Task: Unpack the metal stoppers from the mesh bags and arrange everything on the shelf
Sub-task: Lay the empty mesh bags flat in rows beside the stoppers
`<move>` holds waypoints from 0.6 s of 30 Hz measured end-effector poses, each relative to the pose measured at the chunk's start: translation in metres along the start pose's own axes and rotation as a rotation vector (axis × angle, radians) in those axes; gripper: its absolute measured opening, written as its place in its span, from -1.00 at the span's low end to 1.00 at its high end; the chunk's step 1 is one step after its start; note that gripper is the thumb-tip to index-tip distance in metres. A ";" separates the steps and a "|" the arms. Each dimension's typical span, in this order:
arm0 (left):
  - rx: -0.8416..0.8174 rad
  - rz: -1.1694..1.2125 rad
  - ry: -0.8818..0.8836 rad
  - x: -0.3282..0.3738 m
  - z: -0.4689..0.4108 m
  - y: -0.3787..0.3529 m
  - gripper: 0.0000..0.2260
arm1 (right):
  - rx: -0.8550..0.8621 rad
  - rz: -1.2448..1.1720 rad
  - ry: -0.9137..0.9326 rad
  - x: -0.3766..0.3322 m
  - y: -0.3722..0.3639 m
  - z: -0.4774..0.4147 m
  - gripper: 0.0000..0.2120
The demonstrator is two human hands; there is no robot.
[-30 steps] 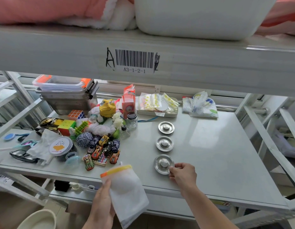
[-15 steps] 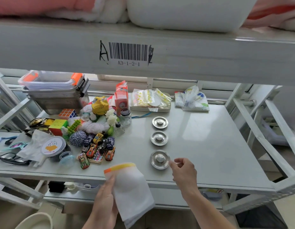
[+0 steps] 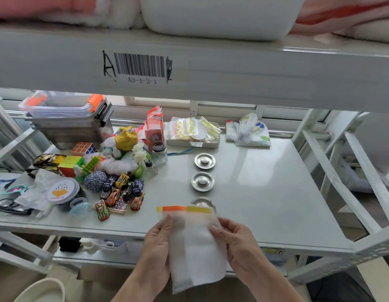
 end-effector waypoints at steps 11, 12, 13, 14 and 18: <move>0.141 0.018 -0.099 -0.017 -0.002 -0.010 -0.72 | 0.456 0.271 0.393 -0.158 0.109 -0.095 -0.65; 0.156 0.018 -0.108 -0.019 -0.001 -0.010 -0.72 | 0.469 0.296 0.417 -0.172 0.111 -0.110 -0.64; 0.170 0.014 -0.114 -0.021 0.000 -0.009 -0.74 | 0.482 0.322 0.439 -0.184 0.111 -0.125 -0.64; 0.176 0.021 -0.116 -0.023 0.002 -0.010 -0.75 | 0.499 0.350 0.454 -0.193 0.111 -0.141 -0.62; 0.209 0.051 -0.122 -0.028 0.011 -0.013 -0.76 | 0.556 0.514 0.350 -0.188 0.122 -0.187 -0.46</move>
Point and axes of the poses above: each hand's wrist, its own z-axis away from the middle knuckle, its own y-axis out of the back of the hand, x = y × z, the point moved 7 cm from there along -z, towards the middle knuckle, and after that the axes turned 2 degrees about z, right-handed, at the moved point
